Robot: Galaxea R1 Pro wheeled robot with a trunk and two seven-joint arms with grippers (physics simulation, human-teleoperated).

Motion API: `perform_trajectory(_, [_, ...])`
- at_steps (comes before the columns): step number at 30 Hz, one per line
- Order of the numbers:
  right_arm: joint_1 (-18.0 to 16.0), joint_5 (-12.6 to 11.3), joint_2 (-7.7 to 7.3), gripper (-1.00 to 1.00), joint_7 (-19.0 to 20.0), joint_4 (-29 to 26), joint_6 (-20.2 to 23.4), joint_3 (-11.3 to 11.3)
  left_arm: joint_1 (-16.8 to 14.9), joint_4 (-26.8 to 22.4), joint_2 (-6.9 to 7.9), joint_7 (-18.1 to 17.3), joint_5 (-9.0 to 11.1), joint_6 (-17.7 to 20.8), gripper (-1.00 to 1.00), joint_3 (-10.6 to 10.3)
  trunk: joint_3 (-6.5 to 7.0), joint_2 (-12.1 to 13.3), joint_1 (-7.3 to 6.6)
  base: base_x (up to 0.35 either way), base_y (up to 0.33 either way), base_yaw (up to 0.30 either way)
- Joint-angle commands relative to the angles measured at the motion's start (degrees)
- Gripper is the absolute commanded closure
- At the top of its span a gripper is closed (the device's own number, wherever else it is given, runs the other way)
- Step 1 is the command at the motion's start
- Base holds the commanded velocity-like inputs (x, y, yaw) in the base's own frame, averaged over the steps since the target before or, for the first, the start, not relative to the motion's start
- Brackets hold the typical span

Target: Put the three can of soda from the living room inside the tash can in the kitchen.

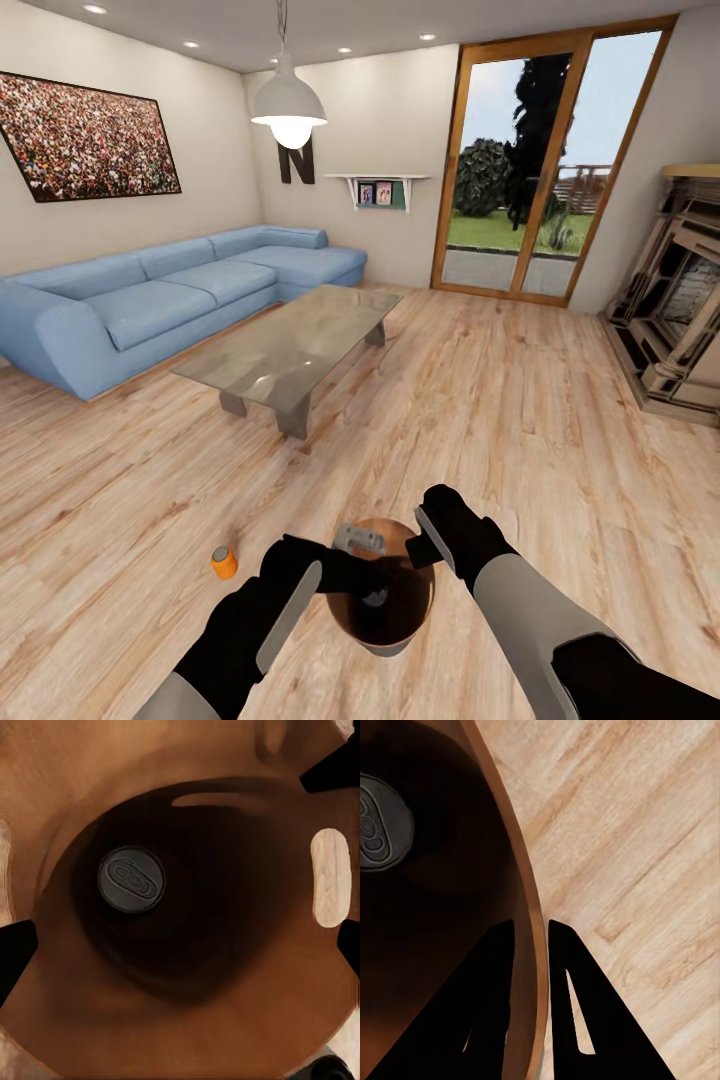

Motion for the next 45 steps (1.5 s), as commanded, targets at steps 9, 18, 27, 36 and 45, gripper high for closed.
perform_trajectory(9, [0.0,-1.0,-0.41,1.00,0.3,0.7,0.0,-0.3,0.1,-7.5,0.49,-0.1,0.1,3.2,-1.00,0.3,0.01,0.0,0.00,0.000,0.000,0.000])
perform_trajectory(18, [0.0,-1.0,-0.79,1.00,0.2,1.9,0.0,-0.6,0.1,-15.3,0.64,-0.4,0.2,6.1,-1.00,0.7,0.01,0.0,0.00,0.000,0.000,0.000])
perform_trajectory(27, [0.0,-1.0,-1.99,1.00,0.2,2.1,0.0,-0.7,0.1,-16.4,3.95,-0.5,0.3,6.1,-1.00,3.7,0.01,0.0,0.00,0.000,0.000,0.000])
perform_trajectory(36, [0.0,-0.9,-2.20,1.00,0.2,2.0,0.0,-0.8,0.1,-16.1,11.95,-0.6,3.9,6.1,-1.00,11.8,0.01,0.0,0.00,0.000,0.000,0.000])
perform_trajectory(45, [0.3,-0.9,-2.24,1.00,0.2,1.6,-0.3,-0.7,0.1,-10.3,19.20,-0.5,8.6,6.1,-1.00,13.2,0.01,0.0,0.00,0.000,0.000,0.000])
